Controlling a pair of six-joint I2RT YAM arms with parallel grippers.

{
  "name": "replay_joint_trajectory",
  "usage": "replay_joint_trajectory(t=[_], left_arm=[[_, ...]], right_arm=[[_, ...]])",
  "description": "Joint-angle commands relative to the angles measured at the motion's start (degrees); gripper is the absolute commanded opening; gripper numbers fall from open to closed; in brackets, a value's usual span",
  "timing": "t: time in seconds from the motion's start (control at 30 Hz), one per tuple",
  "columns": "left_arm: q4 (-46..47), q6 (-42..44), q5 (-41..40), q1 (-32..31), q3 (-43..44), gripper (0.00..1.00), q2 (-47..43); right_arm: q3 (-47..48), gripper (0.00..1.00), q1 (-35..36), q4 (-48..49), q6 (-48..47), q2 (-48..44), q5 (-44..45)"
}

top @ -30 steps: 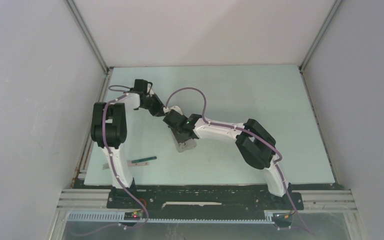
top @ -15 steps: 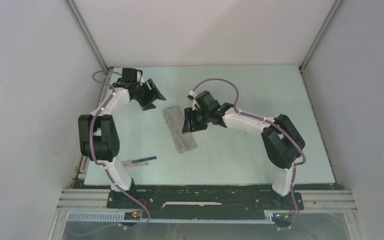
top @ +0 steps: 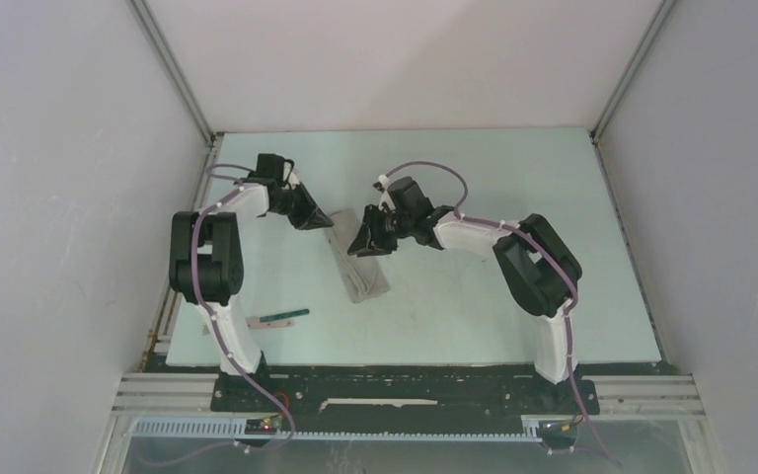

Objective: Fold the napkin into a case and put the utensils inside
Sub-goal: Fold the 2/3-rectangle-folded napkin at the center of the board.

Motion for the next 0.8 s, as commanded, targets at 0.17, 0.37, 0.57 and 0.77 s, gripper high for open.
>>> replay_joint_trajectory(t=[0.17, 0.37, 0.57, 0.77], left_arm=[[2.47, -2.52, 0.55, -0.26, 3.73, 0.10, 6.14], [3.53, -3.00, 1.04, -0.25, 5.29, 0.10, 8.66], [1.29, -0.29, -1.45, -0.30, 6.53, 0.19, 5.24], [-1.28, 2.36, -3.94, -0.14, -0.25, 0.57, -8.38]], right_arm=[[-2.80, 0.42, 1.01, 6.70, 5.52, 2.36, -1.45], [-4.02, 0.46, 2.14, 8.75, 6.34, 3.31, -2.09], [-3.77, 0.49, 5.24, 11.36, 7.25, 3.43, -1.70], [-0.68, 0.58, 6.85, -8.84, -4.75, -4.13, 9.81]])
